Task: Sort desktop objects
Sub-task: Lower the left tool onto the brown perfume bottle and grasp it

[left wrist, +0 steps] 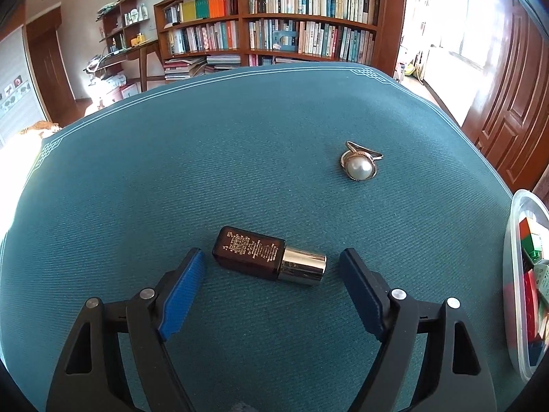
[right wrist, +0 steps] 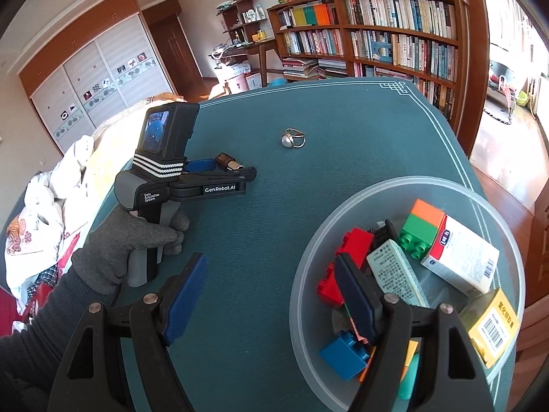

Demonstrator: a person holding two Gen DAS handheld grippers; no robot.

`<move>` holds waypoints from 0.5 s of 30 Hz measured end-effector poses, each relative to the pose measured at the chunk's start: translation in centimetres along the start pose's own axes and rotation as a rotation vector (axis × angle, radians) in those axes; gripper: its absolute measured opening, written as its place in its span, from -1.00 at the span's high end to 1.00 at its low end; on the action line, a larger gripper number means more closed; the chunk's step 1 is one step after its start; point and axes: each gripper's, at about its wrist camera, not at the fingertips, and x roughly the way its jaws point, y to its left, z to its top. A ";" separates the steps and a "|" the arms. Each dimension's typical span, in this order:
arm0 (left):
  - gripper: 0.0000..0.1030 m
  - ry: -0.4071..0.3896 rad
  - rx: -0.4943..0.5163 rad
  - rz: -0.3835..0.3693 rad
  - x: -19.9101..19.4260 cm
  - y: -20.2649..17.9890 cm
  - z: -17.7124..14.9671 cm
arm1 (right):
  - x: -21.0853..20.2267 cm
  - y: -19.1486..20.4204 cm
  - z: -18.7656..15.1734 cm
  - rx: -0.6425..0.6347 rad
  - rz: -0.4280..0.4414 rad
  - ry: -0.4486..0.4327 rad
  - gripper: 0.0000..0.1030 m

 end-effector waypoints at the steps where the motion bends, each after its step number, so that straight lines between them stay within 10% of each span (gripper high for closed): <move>1: -0.46 -0.003 0.002 0.009 0.0 -0.1 0.0 | 0.0 0.2 0.1 -0.010 -0.009 0.006 -0.54; 15: -0.24 -0.019 -0.007 0.039 -1.0 -0.4 -1.0 | 3.2 -1.4 5.6 -0.008 -0.013 0.075 -0.54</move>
